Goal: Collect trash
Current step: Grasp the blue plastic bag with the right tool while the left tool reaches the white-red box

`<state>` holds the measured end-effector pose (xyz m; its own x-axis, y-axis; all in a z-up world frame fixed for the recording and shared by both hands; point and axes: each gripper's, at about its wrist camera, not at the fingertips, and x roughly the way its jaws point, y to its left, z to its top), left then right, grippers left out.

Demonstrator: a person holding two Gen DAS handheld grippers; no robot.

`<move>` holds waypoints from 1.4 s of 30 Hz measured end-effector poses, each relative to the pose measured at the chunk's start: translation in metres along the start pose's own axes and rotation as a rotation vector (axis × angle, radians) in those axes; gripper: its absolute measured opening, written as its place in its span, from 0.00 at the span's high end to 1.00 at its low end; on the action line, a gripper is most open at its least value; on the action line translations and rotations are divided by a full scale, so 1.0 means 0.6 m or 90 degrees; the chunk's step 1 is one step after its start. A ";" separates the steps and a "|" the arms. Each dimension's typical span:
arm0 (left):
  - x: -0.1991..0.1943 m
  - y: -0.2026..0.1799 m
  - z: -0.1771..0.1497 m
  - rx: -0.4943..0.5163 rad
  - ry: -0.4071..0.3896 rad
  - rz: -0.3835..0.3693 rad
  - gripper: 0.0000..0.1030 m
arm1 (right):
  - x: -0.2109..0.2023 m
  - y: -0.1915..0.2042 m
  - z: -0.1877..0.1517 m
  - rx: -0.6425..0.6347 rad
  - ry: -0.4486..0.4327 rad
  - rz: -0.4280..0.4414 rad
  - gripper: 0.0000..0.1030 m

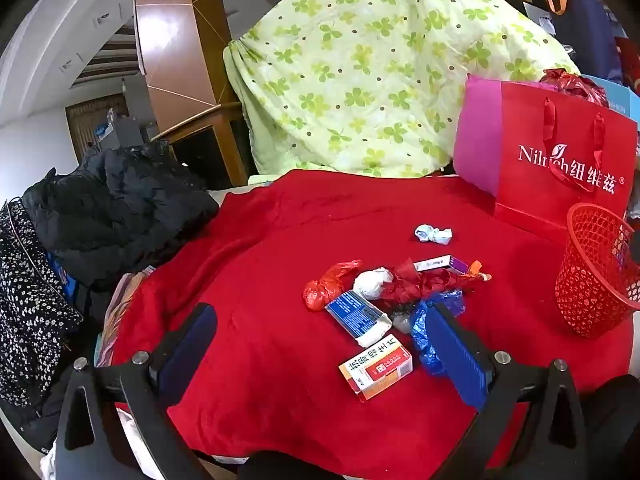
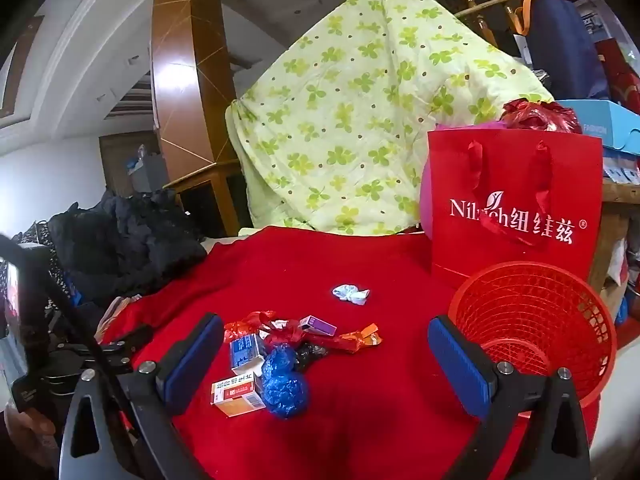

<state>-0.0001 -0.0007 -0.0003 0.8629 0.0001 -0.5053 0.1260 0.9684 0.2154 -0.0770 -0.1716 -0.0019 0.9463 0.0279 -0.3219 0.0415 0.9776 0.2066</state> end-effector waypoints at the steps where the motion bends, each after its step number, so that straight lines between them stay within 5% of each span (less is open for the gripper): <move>1: 0.000 -0.006 0.001 0.000 0.001 0.003 0.00 | 0.002 0.001 0.000 -0.001 0.002 0.001 0.00; 34: 0.043 0.051 -0.032 -0.041 0.007 -0.009 0.00 | 0.070 0.074 -0.015 -0.053 0.078 0.025 0.00; 42: 0.123 0.100 -0.074 -0.093 0.073 -0.056 0.00 | 0.155 0.064 -0.055 -0.015 0.183 0.073 0.00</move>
<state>0.0493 0.0686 -0.0618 0.7895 -0.0659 -0.6102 0.1191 0.9918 0.0470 0.0020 -0.1245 -0.0543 0.8146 0.1925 -0.5471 -0.0708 0.9693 0.2356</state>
